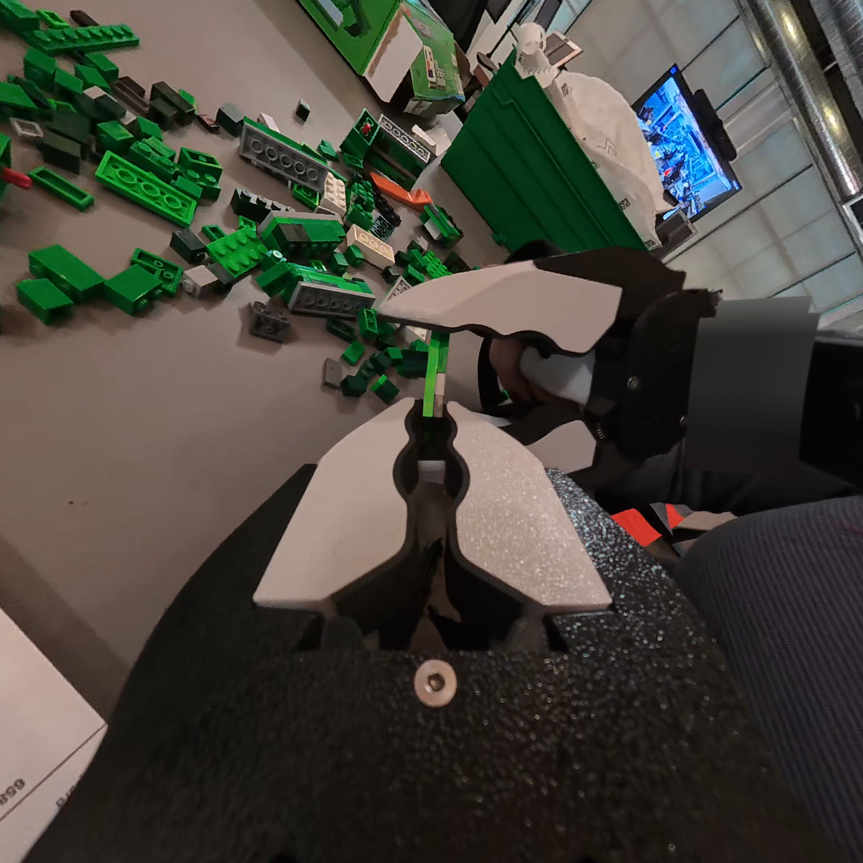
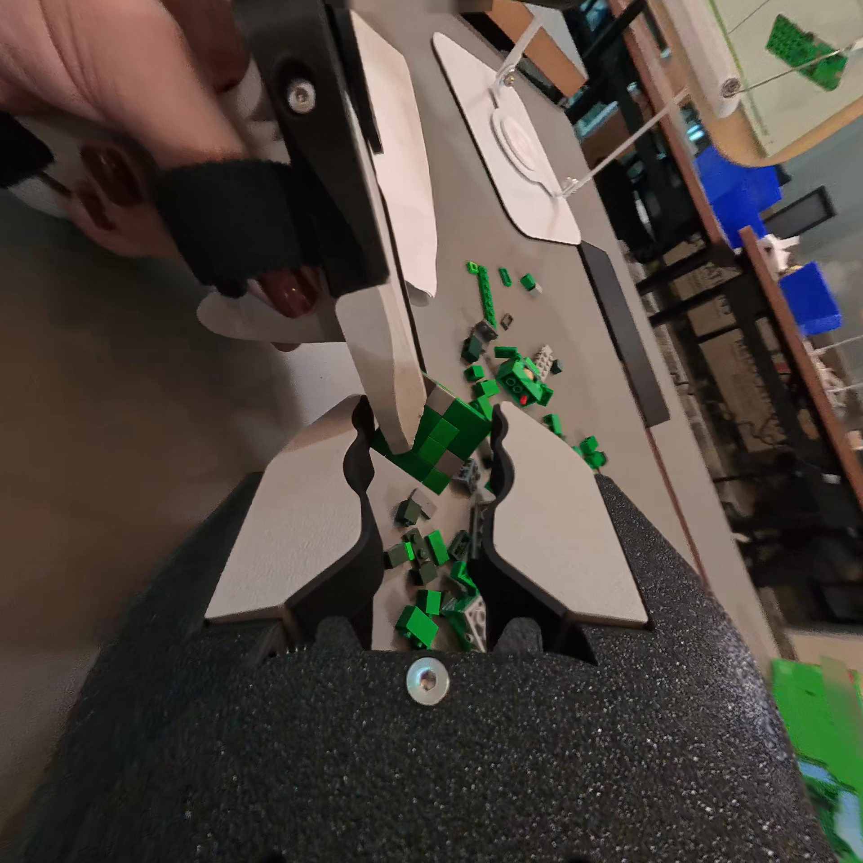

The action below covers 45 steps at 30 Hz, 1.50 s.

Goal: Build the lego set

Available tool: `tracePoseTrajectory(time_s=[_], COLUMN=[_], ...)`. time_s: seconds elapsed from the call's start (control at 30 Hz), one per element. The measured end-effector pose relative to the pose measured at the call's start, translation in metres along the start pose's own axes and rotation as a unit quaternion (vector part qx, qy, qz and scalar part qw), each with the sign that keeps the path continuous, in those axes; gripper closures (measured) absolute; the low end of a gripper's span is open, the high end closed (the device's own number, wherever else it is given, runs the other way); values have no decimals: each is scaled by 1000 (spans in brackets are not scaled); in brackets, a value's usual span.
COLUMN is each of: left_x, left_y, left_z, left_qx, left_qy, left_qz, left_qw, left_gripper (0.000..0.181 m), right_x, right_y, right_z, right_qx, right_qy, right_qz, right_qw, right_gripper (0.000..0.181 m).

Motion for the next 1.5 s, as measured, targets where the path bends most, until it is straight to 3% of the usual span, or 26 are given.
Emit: tracePoseTrajectory(time_s=[0.43, 0.57, 0.67, 0.97, 1.13, 1.23, 1.5], left_x=[-4, -9, -13, -23, -20, -19, -25], left_y=[-1, 0, -1, 4, 5, 6, 8], left_z=[-3, -4, -6, -4, -4, -3, -5], left_qx=[49, 51, 56, -3, -18, -32, -33], left_qy=[41, 31, 26, -85, -69, -75, -102], left_qz=[-58, -69, -86, -5, 15, 34, 10], left_qw=[996, 996, 994, 996, 997, 996, 994], left_gripper=[174, 174, 174, 174, 174, 175, 174], right_x=[0, -5, -16, -8, -8, -7, -13], right_y=[-5, -4, -4, 7, 14, 14, 14], right_z=[-1, 3, 5, 3, 6, 3, 8], right_qx=[49, 60, 68, 59, 34, 45, 40], right_qy=[107, 110, 142, 32, -30, -36, 25], right_qz=[-150, -168, -260, -44, 23, 29, -64], right_qw=[982, 978, 953, 997, 999, 998, 997], right_gripper=[136, 136, 152, 149, 136, 141, 141])
Point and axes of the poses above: each gripper's, where its closed fingertips meet, z out along the fingers, y out of its underside, x = y × z across the jaws, the point moved 4 cm from there along -z, back along the fingers, and after that the axes turned 12 degrees about y, right-handed, at the moved point
